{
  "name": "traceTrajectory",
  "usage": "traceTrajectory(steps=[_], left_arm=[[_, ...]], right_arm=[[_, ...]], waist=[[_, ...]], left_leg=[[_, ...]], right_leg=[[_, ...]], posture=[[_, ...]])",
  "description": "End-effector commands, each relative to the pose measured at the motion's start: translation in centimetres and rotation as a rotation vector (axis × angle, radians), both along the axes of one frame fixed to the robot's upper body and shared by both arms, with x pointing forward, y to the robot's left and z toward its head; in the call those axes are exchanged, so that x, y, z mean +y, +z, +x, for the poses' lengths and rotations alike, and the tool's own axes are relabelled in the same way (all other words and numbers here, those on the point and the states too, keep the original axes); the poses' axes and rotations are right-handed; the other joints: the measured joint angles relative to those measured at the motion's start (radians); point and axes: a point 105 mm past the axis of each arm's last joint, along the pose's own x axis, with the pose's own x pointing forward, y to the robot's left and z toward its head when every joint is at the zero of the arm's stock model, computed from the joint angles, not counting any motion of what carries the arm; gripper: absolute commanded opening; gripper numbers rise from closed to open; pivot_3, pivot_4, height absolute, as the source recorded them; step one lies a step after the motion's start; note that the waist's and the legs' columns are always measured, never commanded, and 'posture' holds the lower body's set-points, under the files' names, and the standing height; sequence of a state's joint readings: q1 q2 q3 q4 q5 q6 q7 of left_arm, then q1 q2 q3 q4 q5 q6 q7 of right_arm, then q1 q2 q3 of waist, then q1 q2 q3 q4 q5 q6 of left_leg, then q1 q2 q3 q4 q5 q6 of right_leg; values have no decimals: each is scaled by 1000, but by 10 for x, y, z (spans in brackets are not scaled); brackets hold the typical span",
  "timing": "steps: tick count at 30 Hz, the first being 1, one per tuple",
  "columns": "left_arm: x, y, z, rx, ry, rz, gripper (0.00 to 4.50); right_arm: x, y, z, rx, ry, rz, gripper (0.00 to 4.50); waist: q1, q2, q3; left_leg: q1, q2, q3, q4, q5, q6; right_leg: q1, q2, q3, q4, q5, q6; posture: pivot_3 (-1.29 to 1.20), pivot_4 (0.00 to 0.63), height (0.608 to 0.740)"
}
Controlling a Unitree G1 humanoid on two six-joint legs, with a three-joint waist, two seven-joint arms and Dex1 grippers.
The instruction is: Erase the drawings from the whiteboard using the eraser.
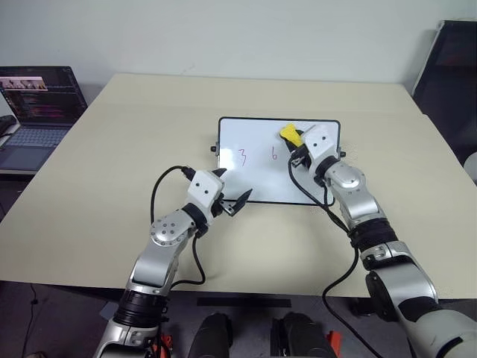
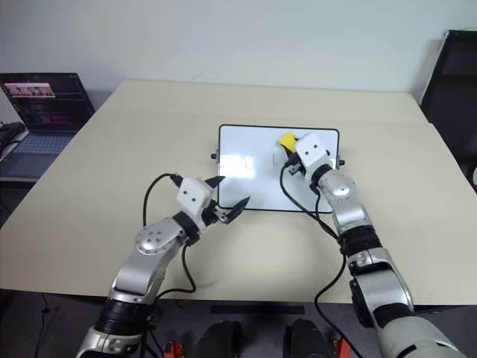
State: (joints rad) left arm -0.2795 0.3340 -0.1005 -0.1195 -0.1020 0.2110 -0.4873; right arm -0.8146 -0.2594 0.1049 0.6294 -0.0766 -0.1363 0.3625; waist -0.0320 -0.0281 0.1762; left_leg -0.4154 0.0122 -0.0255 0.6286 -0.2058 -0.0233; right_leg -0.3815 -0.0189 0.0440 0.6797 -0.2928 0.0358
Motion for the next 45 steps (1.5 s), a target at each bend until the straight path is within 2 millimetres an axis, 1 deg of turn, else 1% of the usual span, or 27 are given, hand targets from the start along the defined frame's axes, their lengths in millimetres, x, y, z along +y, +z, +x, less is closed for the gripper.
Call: traceTrajectory(steps=[1,9,14,21,26,28,30,33,35,40,42,45], left_arm=[[2,19,-2,-72,6,-5,4500],[10,19,-1,-68,44,-3,4500],[11,18,0,-66,55,5,4500],[10,19,2,-69,51,6,4500],[9,19,3,-69,41,8,4500],[8,19,4,-68,38,8,4500],[6,20,4,-69,29,7,4500],[4,20,4,-70,21,8,4500],[4,20,5,-71,18,9,4500],[4,20,6,-73,18,10,4500],[5,20,5,-72,21,10,4500],[5,20,5,-72,24,9,4500]], right_arm=[[7,11,0,-53,16,-14,1183],[17,-8,-7,-22,46,-34,1183],[25,-23,-19,0,74,-50,1183],[23,-51,-39,58,99,-87,1183],[18,-57,-48,77,92,-87,1183],[17,-56,-49,77,89,-86,1183],[17,-49,-47,58,83,-72,1183],[19,-33,-42,12,74,-37,1183],[20,-13,-37,-46,67,3,1183],[21,19,-23,-136,39,35,1183],[24,23,-16,-134,36,30,1183],[27,21,-9,-111,33,3,1183]], waist=[[0,0,0],[-1,0,0],[-1,0,0],[0,0,0],[0,0,0],[0,0,0],[0,0,0],[0,0,0],[0,0,0],[0,0,0],[0,0,0],[0,0,0]], left_leg=[[0,0,0,0,0,0],[0,0,0,0,0,0],[0,0,0,0,0,0],[1,0,0,1,0,0],[1,0,0,1,0,0],[1,0,0,1,0,0],[1,0,0,1,0,0],[1,0,0,1,0,0],[1,0,0,1,0,0],[1,0,0,0,0,0],[1,0,0,0,0,0],[1,0,0,0,0,0]], right_leg=[[0,0,0,0,0,0],[0,0,0,0,0,0],[0,0,0,0,0,0],[1,0,0,0,0,0],[1,0,0,1,0,0],[1,0,0,1,0,0],[1,0,0,1,0,0],[1,0,0,1,0,0],[1,0,0,1,0,0],[0,0,0,0,0,0],[0,0,0,0,0,0],[0,0,0,0,0,0]], posture=[[0,150,740],[0,150,740],[0,150,740],[0,150,740],[0,150,740],[0,150,740],[0,150,740],[0,150,740],[0,150,740],[0,150,740],[0,150,740],[0,150,740]])
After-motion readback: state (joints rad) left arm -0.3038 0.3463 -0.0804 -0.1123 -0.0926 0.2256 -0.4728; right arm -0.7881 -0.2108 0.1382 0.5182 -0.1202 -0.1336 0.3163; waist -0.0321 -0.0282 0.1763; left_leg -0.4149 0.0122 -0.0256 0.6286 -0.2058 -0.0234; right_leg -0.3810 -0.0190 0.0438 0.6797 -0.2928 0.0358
